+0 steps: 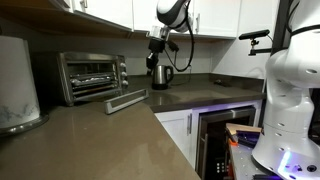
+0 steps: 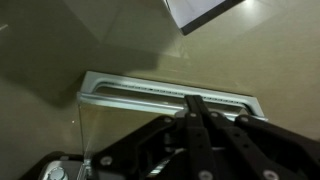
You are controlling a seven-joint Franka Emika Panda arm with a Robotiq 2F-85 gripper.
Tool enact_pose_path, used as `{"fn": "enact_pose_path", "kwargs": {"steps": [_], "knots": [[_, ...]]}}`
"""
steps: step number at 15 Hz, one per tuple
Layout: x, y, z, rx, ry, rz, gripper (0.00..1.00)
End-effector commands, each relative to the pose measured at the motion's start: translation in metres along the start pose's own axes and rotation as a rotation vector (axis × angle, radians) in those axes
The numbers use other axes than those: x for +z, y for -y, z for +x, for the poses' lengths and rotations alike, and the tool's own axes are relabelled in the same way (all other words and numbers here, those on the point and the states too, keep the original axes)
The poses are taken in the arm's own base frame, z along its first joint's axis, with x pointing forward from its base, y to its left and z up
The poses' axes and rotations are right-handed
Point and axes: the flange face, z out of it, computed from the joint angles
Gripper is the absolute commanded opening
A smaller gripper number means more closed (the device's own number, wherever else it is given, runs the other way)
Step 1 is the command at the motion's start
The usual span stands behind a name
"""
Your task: Close the oven
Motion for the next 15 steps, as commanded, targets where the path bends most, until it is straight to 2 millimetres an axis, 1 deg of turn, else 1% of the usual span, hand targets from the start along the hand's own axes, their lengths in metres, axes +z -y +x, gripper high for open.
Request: {"fn": "enact_pose_path", "kwargs": {"steps": [1,2,4,11,15], "knots": [[0.017,0.009,0.014,-0.034,0.013,0.053,0.00],[0.022,0.012,0.017,-0.040,0.021,0.066,0.00],[0.037,0.015,0.022,-0.053,0.044,0.099,0.00],[0.088,0.018,0.052,-0.088,0.087,0.140,0.00],[0.110,0.020,0.066,-0.099,0.117,0.166,0.00]]}}
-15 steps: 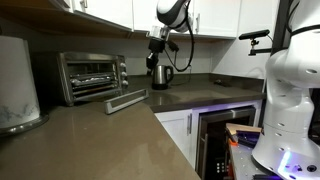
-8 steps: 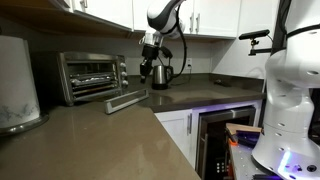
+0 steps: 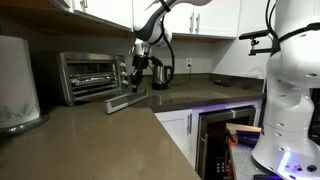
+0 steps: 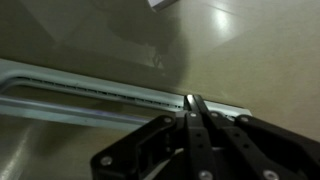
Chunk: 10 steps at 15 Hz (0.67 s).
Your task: Close the oven
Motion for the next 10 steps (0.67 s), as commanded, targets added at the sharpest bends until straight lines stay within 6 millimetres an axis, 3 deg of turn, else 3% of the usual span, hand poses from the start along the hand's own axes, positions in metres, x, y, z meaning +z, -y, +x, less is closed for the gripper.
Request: {"fn": "enact_pose_path", "kwargs": {"steps": [1,10], "knots": [[0.014,-0.009,0.017,-0.024,0.031,0.052,0.00],[0.036,-0.030,0.033,0.008,0.066,0.037,0.00]]}}
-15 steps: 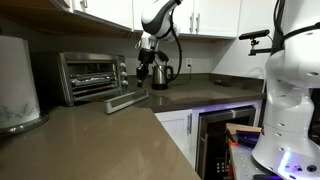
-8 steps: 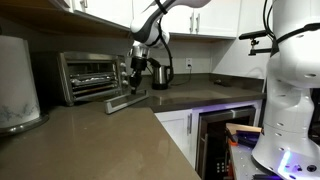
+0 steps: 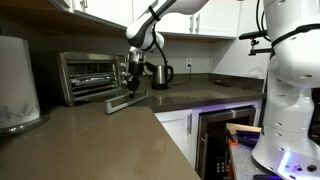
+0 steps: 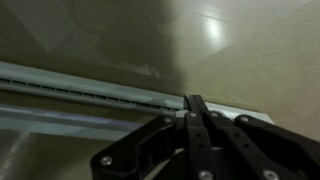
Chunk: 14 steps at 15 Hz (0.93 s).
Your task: Close the oven
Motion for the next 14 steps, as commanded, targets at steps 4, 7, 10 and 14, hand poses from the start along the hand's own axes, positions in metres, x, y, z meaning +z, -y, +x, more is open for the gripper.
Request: {"fn": "enact_pose_path", "kwargs": {"steps": [4,7,10,14], "knots": [[0.001,-0.019,0.014,0.002,0.000,-0.019,0.00],[-0.003,-0.021,0.015,0.002,-0.008,-0.038,0.00],[-0.011,-0.021,0.016,-0.013,-0.011,-0.092,0.00],[-0.017,-0.017,0.020,-0.029,-0.017,-0.148,0.00]]}}
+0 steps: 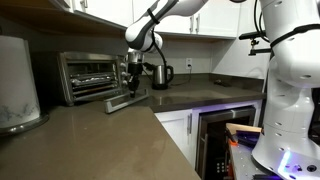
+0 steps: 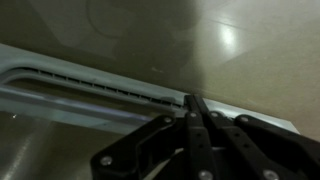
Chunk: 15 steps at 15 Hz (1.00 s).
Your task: Close the oven
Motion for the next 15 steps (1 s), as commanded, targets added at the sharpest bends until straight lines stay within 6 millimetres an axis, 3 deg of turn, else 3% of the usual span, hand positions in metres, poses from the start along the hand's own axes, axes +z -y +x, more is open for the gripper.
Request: {"fn": "enact_pose_path", "kwargs": {"steps": [1,8,15], "knots": [[-0.019,-0.010,0.011,0.005,-0.053,-0.087,0.00],[-0.033,-0.004,0.015,0.003,-0.072,-0.148,0.00],[-0.059,0.004,0.017,0.015,-0.116,-0.229,0.00]]}}
